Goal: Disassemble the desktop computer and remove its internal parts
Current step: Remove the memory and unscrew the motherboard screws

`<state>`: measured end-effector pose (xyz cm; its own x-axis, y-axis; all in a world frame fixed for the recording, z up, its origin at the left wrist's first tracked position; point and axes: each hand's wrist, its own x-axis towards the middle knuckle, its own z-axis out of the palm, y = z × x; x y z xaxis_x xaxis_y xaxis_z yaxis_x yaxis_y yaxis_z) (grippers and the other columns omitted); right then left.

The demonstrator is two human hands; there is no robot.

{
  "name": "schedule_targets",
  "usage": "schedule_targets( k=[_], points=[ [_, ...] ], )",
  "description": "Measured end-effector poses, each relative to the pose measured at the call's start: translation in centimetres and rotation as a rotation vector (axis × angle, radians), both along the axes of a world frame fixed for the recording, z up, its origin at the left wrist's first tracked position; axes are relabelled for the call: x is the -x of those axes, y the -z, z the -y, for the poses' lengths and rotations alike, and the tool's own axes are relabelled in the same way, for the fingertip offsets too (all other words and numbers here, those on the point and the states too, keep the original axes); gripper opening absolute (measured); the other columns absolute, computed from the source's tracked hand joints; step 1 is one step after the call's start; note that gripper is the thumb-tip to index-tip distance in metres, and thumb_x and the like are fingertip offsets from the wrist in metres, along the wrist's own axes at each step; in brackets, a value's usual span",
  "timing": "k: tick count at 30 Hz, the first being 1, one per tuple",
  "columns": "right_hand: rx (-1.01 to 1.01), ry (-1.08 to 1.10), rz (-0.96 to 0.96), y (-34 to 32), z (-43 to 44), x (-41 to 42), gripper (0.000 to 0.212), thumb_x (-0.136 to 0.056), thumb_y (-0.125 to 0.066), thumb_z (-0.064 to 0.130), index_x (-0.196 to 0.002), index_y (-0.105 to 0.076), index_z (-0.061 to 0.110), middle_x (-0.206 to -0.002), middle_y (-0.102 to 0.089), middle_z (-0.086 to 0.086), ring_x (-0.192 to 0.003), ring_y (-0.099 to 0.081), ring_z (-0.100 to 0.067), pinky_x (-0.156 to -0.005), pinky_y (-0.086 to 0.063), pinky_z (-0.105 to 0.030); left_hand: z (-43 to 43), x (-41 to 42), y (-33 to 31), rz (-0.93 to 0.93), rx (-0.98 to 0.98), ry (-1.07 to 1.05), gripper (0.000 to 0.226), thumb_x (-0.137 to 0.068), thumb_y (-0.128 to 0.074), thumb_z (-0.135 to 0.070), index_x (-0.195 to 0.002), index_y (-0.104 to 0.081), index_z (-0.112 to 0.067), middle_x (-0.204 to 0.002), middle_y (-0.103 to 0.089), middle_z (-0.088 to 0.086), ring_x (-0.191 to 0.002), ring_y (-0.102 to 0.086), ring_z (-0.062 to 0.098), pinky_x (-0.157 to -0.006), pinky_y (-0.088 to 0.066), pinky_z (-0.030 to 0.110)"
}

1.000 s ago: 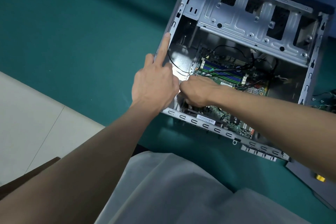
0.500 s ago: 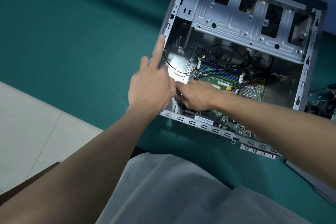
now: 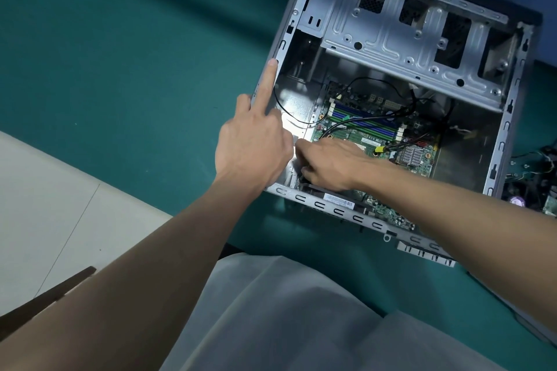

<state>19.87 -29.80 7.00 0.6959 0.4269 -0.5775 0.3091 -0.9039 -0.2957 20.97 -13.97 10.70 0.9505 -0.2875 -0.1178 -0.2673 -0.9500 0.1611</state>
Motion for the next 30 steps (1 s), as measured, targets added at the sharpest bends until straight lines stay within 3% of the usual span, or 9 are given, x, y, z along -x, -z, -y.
schedule_targets(
  k=[4, 6, 9, 13, 18, 22, 25, 27, 30],
  points=[
    [0.014, 0.048, 0.059, 0.35, 0.25, 0.5, 0.026, -0.101, -0.03, 0.04, -0.089, -0.027, 0.016, -0.06, -0.044, -0.002, -0.049, -0.038, -0.017, -0.048, -0.029, -0.032, -0.01, 0.01, -0.04, -0.003, 0.002, 0.004, 0.023, -0.09, -0.045, -0.033, -0.076, -0.05, -0.016, -0.161, 0.012, -0.008, -0.106, -0.04, 0.022, -0.055, -0.034, 0.033],
    [-0.031, 0.044, 0.05, 0.18, 0.27, 0.4, 0.017, -0.098, -0.037, 0.03, -0.091, -0.034, 0.015, -0.064, -0.049, -0.006, -0.053, -0.044, -0.022, -0.048, -0.034, -0.034, -0.02, 0.04, -0.06, 0.0, -0.005, 0.003, 0.023, -0.091, -0.046, -0.033, -0.076, -0.05, -0.016, -0.161, 0.013, -0.008, -0.105, -0.041, 0.021, -0.055, -0.035, 0.033],
    [-0.05, 0.033, -0.017, -0.13, 0.01, 0.16, 0.006, -0.092, -0.042, 0.024, -0.093, -0.039, 0.019, -0.077, -0.054, -0.005, -0.067, -0.052, -0.025, -0.06, -0.047, -0.04, -0.01, 0.04, -0.03, -0.006, -0.006, 0.002, 0.023, -0.091, -0.047, -0.033, -0.076, -0.05, -0.016, -0.161, 0.014, -0.008, -0.106, -0.041, 0.021, -0.055, -0.035, 0.033],
    [0.056, 0.023, 0.056, 0.17, -0.19, 0.11, 0.03, -0.1, -0.03, 0.044, -0.089, -0.034, 0.016, -0.064, -0.045, -0.003, -0.054, -0.041, -0.021, -0.055, -0.035, -0.036, 0.03, -0.02, -0.11, -0.011, 0.001, 0.002, 0.024, -0.091, -0.047, -0.034, -0.075, -0.05, -0.016, -0.161, 0.013, -0.008, -0.106, -0.041, 0.022, -0.055, -0.034, 0.033],
    [-0.021, 0.039, -0.002, 0.04, -0.16, -0.11, 0.009, -0.094, -0.039, 0.026, -0.095, -0.039, 0.016, -0.072, -0.05, -0.005, -0.063, -0.05, -0.024, -0.058, -0.046, -0.04, 0.0, -0.03, -0.06, -0.01, 0.0, -0.003, 0.022, -0.09, -0.047, -0.031, -0.074, -0.05, -0.016, -0.161, 0.012, -0.008, -0.105, -0.041, 0.022, -0.055, -0.034, 0.033],
    [0.057, 0.059, 0.049, 0.22, -0.12, 0.01, 0.031, -0.099, -0.032, 0.043, -0.091, -0.037, 0.013, -0.064, -0.044, -0.002, -0.054, -0.042, -0.02, -0.054, -0.034, -0.035, 0.05, -0.07, -0.11, -0.014, -0.004, -0.001, 0.024, -0.09, -0.045, -0.033, -0.075, -0.05, -0.016, -0.161, 0.013, -0.008, -0.105, -0.041, 0.021, -0.055, -0.034, 0.032],
    [0.014, 0.063, 0.028, 0.2, 0.03, -0.05, 0.015, -0.096, -0.039, 0.028, -0.096, -0.04, 0.013, -0.067, -0.048, -0.005, -0.055, -0.044, -0.021, -0.05, -0.032, -0.033, 0.01, -0.05, -0.14, -0.019, -0.014, 0.002, 0.022, -0.091, -0.046, -0.033, -0.076, -0.05, -0.016, -0.161, 0.015, -0.008, -0.105, -0.04, 0.021, -0.055, -0.037, 0.033],
    [-0.02, 0.074, -0.043, -0.04, -0.04, -0.22, 0.008, -0.092, -0.042, 0.024, -0.097, -0.041, 0.018, -0.075, -0.051, -0.005, -0.065, -0.051, -0.024, -0.055, -0.041, -0.036, 0.01, -0.04, -0.16, -0.021, -0.016, 0.001, 0.023, -0.091, -0.047, -0.032, -0.076, -0.051, -0.016, -0.16, 0.016, -0.008, -0.105, -0.04, 0.021, -0.056, -0.038, 0.033],
    [0.047, 0.057, -0.023, -0.02, -0.32, -0.34, 0.022, -0.097, -0.038, 0.037, -0.095, -0.039, 0.015, -0.072, -0.05, -0.004, -0.062, -0.047, -0.021, -0.058, -0.04, -0.037, 0.06, -0.07, -0.17, -0.024, -0.014, 0.0, 0.024, -0.091, -0.046, -0.033, -0.076, -0.052, -0.015, -0.161, 0.016, -0.008, -0.105, -0.04, 0.021, -0.056, -0.038, 0.033]
  ],
)
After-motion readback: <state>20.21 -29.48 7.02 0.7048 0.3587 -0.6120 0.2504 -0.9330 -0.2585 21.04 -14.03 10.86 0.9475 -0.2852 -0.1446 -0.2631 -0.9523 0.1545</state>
